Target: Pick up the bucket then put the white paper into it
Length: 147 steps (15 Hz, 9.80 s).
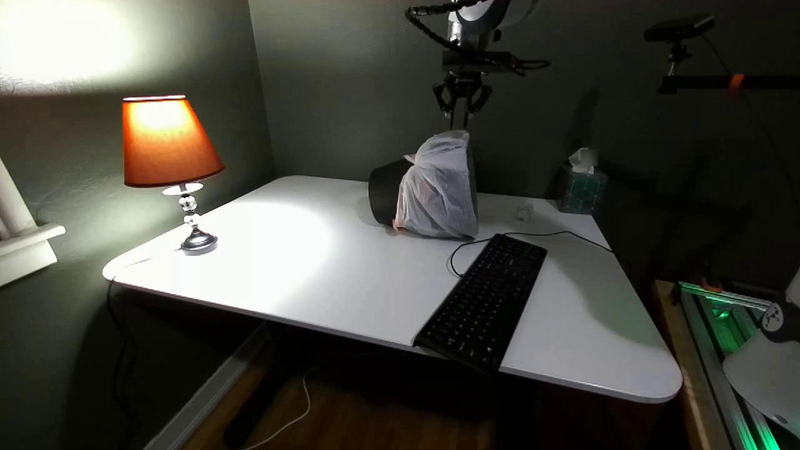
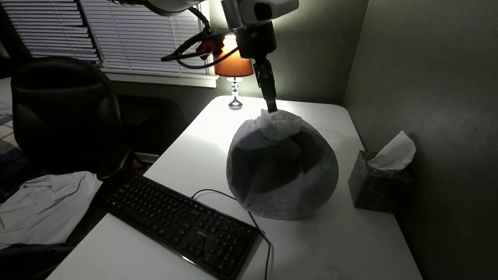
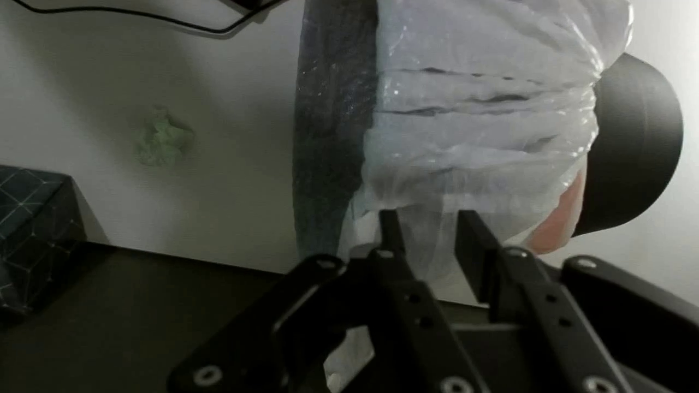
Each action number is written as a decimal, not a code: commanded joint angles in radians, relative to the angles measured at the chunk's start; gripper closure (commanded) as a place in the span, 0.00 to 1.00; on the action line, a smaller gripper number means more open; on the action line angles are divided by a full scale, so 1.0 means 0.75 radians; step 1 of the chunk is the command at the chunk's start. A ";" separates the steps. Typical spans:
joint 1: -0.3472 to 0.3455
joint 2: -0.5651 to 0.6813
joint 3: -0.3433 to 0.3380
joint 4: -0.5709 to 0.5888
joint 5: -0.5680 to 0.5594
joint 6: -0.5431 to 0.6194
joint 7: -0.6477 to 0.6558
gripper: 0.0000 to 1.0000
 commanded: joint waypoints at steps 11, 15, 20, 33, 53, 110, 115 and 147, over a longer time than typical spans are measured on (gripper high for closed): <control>-0.171 -0.113 0.011 -0.090 0.357 0.041 -0.336 0.00; -0.169 -0.095 0.016 -0.077 0.361 0.052 -0.334 0.00; -0.247 0.004 0.018 -0.020 0.625 -0.002 -0.568 0.00; -0.549 0.412 0.102 0.386 1.442 -0.364 -1.137 0.00; -0.642 0.694 0.104 0.627 1.725 -0.623 -0.892 0.58; -0.009 0.809 0.037 1.027 -0.134 -0.641 -0.807 0.59; 0.031 0.729 0.004 0.940 -0.137 -0.545 -0.800 0.22; -0.238 -0.277 -0.099 -0.373 -0.151 0.401 0.731 0.00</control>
